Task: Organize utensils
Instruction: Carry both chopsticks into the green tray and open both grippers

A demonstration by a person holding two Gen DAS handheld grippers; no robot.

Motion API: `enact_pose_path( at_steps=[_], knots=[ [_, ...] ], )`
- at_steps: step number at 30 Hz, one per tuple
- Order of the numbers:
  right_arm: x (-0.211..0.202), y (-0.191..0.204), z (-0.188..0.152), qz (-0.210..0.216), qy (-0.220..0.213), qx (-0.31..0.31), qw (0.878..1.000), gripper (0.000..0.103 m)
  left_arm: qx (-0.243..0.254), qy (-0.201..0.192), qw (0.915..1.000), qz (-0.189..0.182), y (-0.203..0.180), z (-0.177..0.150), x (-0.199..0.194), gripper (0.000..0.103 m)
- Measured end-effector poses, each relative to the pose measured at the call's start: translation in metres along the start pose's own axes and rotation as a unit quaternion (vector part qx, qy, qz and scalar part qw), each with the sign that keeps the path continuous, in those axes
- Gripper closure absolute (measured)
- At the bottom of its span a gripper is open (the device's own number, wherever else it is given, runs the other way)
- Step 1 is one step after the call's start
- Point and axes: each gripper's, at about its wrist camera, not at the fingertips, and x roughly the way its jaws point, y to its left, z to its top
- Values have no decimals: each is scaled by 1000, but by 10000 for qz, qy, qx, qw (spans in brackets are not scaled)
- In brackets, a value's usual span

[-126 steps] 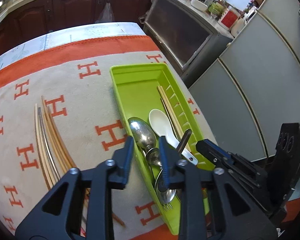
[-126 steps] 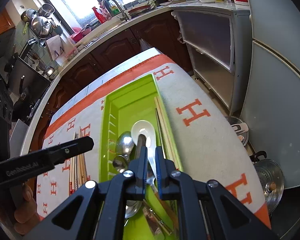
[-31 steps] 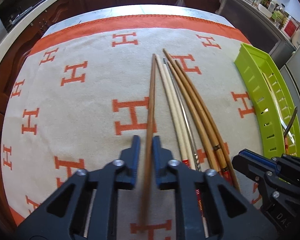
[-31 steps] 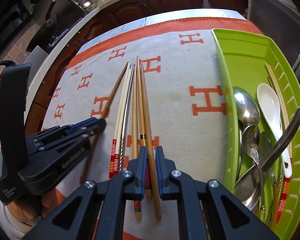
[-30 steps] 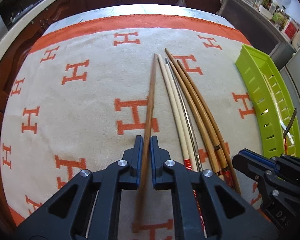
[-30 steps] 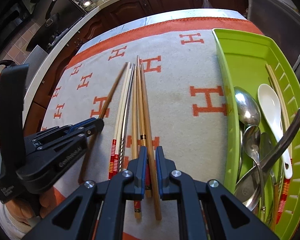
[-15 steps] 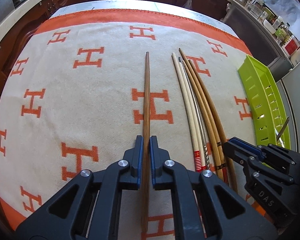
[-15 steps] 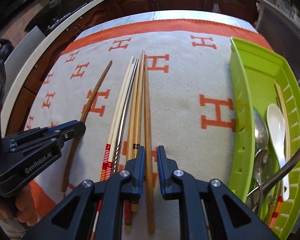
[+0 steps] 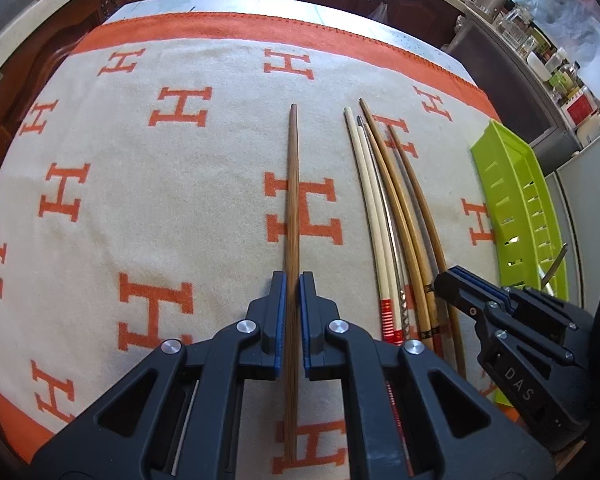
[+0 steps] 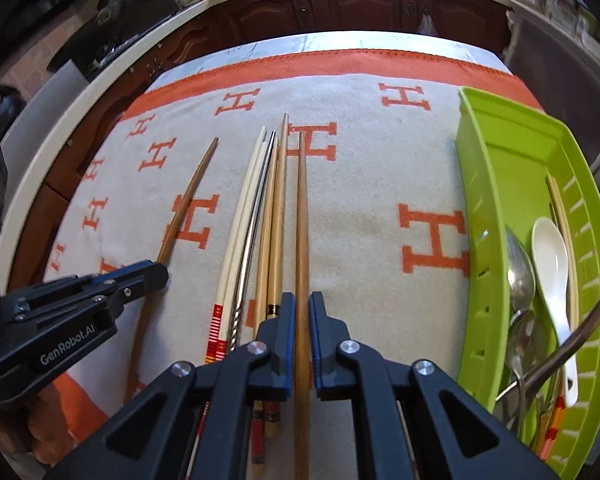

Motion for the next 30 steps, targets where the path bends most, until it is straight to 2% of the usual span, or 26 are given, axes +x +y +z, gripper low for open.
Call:
enact_pose_path(
  at_steps=[6,12,17,21,25,30],
  knots=[
    [-33,-11,-10,436,-200,419,9980,97,0,-75,9996,-282,-12,-4,-24,99],
    [-74,-36,-19,661,-460,821,9934,97,314,-44,9965,-776,-54,-4,-51,99],
    [-113,-69,-27,462,-834,1079,9896,96,769,-62,9904,-1150,-108,-3,-71,99],
    [-128,-95,-32,175,-979,1209,9877,96,965,62,9851,-1420,-150,-2,-74,99],
    [-130,-116,-35,-106,-934,1273,9874,96,1030,199,9822,-1560,-185,-3,-68,99],
    [-119,-133,-40,-341,-750,1253,9887,96,987,382,9813,-1606,-212,-2,-51,99]
  ],
)
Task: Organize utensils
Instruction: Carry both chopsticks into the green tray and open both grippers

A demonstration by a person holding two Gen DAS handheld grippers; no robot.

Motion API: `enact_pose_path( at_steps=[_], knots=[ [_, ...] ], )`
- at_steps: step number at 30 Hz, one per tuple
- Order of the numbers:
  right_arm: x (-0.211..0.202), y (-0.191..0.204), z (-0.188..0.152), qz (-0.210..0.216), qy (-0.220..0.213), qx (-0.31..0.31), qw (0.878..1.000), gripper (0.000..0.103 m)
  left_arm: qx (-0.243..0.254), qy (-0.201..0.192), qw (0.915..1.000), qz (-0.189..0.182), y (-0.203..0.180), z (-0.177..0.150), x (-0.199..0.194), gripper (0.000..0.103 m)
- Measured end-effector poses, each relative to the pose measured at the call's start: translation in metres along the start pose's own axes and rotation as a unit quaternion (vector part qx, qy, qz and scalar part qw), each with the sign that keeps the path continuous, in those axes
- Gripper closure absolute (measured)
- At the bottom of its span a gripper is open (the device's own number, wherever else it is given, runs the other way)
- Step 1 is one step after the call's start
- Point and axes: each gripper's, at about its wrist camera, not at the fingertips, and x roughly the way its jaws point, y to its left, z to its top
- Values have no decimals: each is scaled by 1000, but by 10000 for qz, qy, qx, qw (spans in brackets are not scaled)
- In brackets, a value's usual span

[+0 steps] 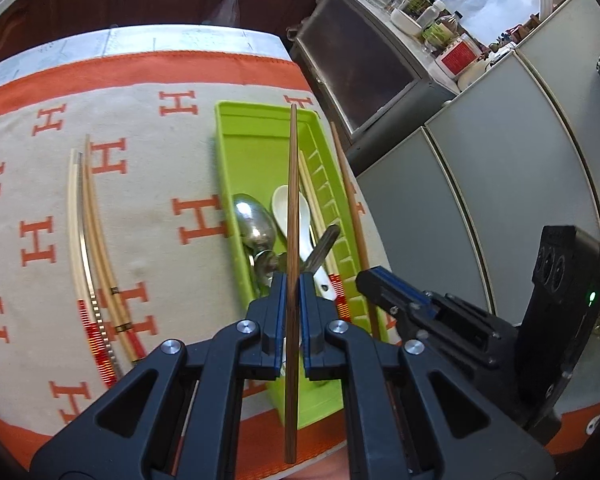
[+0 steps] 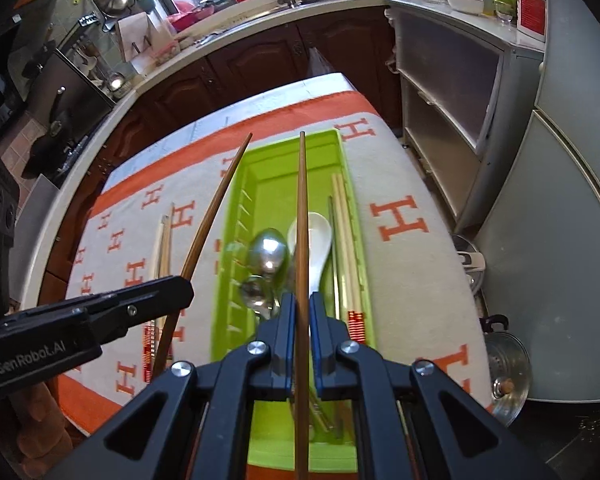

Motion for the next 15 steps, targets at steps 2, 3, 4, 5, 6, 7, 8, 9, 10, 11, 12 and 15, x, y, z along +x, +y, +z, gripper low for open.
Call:
enact_pose_path(
  at_steps=[2,3,4,5,6,7,8,9,10,11,12,15],
  knots=[
    [6,-5,0,-37,78,-3,10000,96,-23,52,10000,9,-5,2,10,99],
    [7,-7,0,-57,103,1,9999,96,-35,92,9999,23,-7,2,16,99],
    [9,-10,0,-84,130,10,9999,96,-45,125,9999,31,-6,4,21,99],
    [11,-12,0,-107,147,11,9998,96,-44,152,9999,53,-7,5,27,99],
    [13,-14,1,-133,154,9,9998,96,-53,171,9998,89,-8,6,32,99],
    [13,-15,1,-149,161,-6,9998,96,-69,196,9997,114,-7,7,38,99],
    [15,-16,2,-160,174,-22,9997,96,-76,225,9996,137,-7,7,42,99],
    [16,-17,2,-159,185,-28,9997,96,-87,244,9995,171,-7,8,47,99],
    [17,-17,3,-155,190,-33,9997,96,-92,254,9994,216,-6,9,50,99],
    [17,-18,3,-158,179,-28,9997,96,-71,259,9993,254,-7,9,53,99],
    [17,-18,4,-155,165,-34,9997,95,-52,262,9993,279,-6,9,54,99],
    [17,-20,4,-63,165,22,9998,95,38,253,9989,385,-8,7,54,98]
  ],
)
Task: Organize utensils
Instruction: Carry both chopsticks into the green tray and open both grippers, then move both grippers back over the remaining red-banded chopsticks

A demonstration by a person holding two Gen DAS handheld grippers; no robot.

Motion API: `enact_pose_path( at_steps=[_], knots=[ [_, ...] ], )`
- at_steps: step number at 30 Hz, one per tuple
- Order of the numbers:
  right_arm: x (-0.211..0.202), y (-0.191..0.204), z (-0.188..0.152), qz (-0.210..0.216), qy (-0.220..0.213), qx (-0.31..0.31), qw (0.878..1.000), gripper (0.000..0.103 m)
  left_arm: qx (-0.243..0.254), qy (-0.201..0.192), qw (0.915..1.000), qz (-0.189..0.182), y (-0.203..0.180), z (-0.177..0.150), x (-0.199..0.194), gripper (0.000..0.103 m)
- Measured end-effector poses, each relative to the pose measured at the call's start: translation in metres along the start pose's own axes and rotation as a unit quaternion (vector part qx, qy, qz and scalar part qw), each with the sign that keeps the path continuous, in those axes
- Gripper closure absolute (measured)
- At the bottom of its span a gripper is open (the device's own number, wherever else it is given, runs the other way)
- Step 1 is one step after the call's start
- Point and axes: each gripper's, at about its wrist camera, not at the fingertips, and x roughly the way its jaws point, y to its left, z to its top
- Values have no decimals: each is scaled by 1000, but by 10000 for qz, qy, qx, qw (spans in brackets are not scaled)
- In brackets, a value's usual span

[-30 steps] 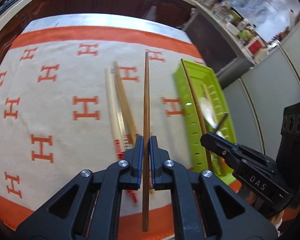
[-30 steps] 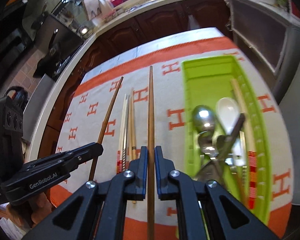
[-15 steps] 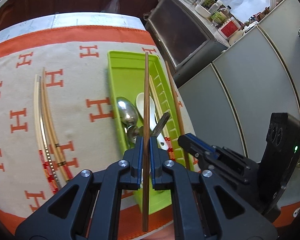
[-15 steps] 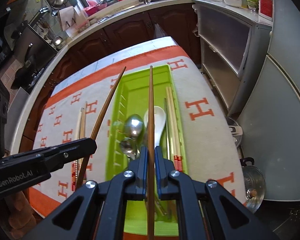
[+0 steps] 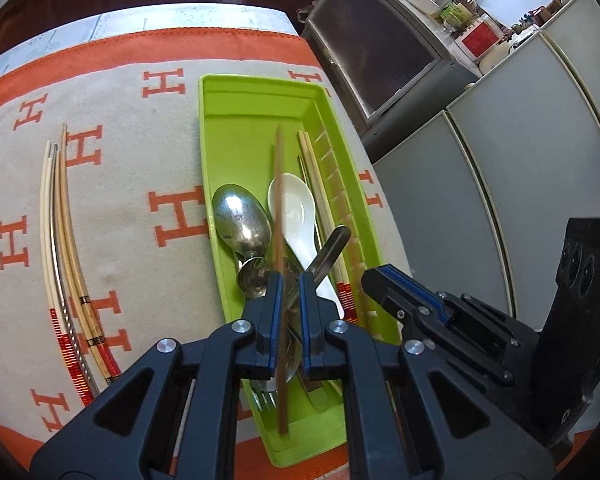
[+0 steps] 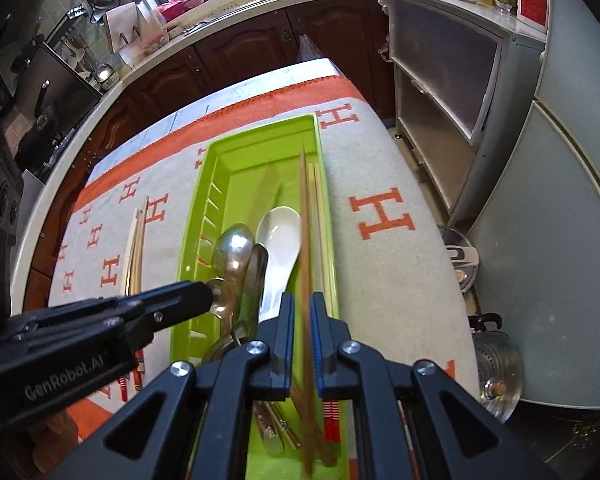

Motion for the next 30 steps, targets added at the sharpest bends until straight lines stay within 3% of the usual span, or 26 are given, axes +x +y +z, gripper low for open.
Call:
enact_pose_path(
  at_steps=[3,7,8,14,24,30],
  knots=[
    [-1,0,1,48,-22,29,10000,95,125,79,9999,48,-2,-5,-7,92],
    [-5,1,-1,136,-43,98,9999,95,197,-8,9997,108,-1,-14,-24,63],
    [-7,2,-2,161,-47,119,9998,95,198,-62,9997,129,1,-16,-30,61],
    [-13,7,-10,214,-40,171,9996,95,178,-168,9991,356,17,-27,-54,60],
    [-23,25,-28,282,-9,132,9995,95,89,-484,9930,1069,60,-60,-89,60],
    [-28,45,-34,335,14,-41,9994,95,-104,-604,9903,1250,87,-72,-104,60]
  ],
)
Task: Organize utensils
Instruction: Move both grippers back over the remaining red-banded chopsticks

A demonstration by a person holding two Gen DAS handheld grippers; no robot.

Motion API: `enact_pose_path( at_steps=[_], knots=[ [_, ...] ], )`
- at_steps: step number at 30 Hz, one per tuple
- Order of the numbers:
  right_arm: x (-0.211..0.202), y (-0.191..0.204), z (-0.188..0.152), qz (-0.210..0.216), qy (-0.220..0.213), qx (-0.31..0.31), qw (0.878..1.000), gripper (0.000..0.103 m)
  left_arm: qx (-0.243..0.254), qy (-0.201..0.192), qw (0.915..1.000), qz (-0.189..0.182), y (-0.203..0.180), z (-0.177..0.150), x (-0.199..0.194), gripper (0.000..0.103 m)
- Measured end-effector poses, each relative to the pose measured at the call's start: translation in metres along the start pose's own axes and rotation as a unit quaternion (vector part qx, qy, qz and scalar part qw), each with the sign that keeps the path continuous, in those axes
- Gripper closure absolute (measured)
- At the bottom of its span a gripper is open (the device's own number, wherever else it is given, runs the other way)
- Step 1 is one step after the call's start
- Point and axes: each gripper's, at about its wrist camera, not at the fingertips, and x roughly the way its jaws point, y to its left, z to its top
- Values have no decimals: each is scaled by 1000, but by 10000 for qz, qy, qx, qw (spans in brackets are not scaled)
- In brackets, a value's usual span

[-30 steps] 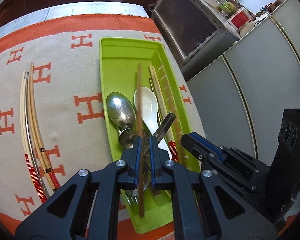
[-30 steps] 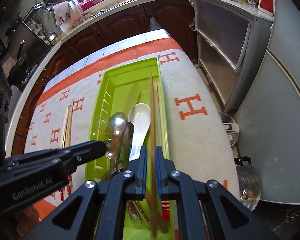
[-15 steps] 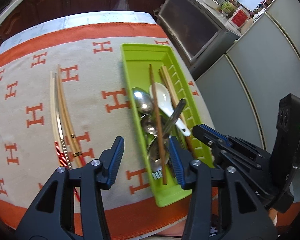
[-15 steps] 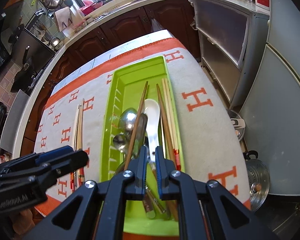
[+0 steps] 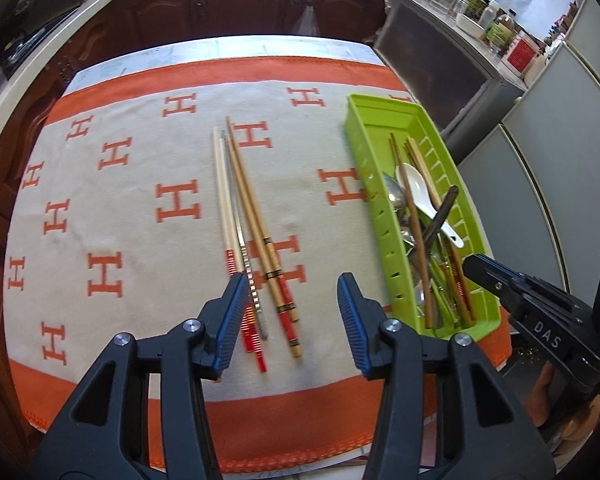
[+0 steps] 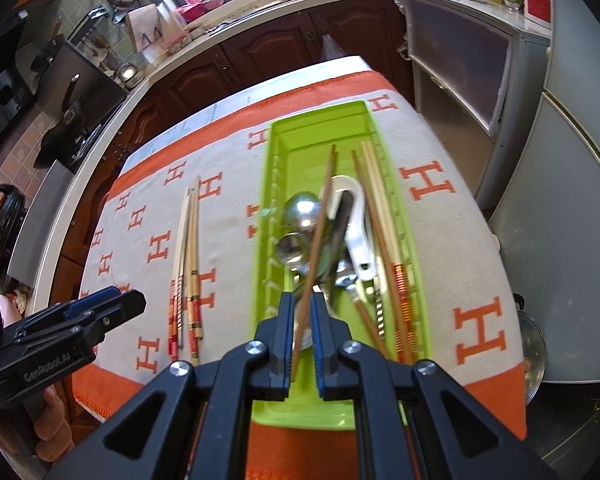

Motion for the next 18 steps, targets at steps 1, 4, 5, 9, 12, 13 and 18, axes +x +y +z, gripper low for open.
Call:
enact_pose_path(
  at_steps=[1,4,5,9,12,13,18],
  knots=[
    [-1,5,-1,5,7,-48,10000,95,-32,-20,10000,29,4,-1,-2,60],
    [-1,17,-5,18,41,-153,9999,95,-81,-100,9999,102,15,-5,-7,60],
    [-1,20,-5,20,52,-189,9998,95,-85,-132,9998,143,18,-6,-9,60],
    [2,35,-7,34,111,-319,9994,95,-99,-223,9993,272,30,-11,-14,60],
    [6,48,-6,51,154,-432,9989,95,-120,-301,9987,394,41,-12,-17,60],
    [7,52,-7,55,164,-470,9987,95,-133,-321,9985,420,43,-12,-18,60],
    [16,73,-4,69,238,-676,9974,95,-204,-418,9973,572,61,-13,-19,60]
  ],
)
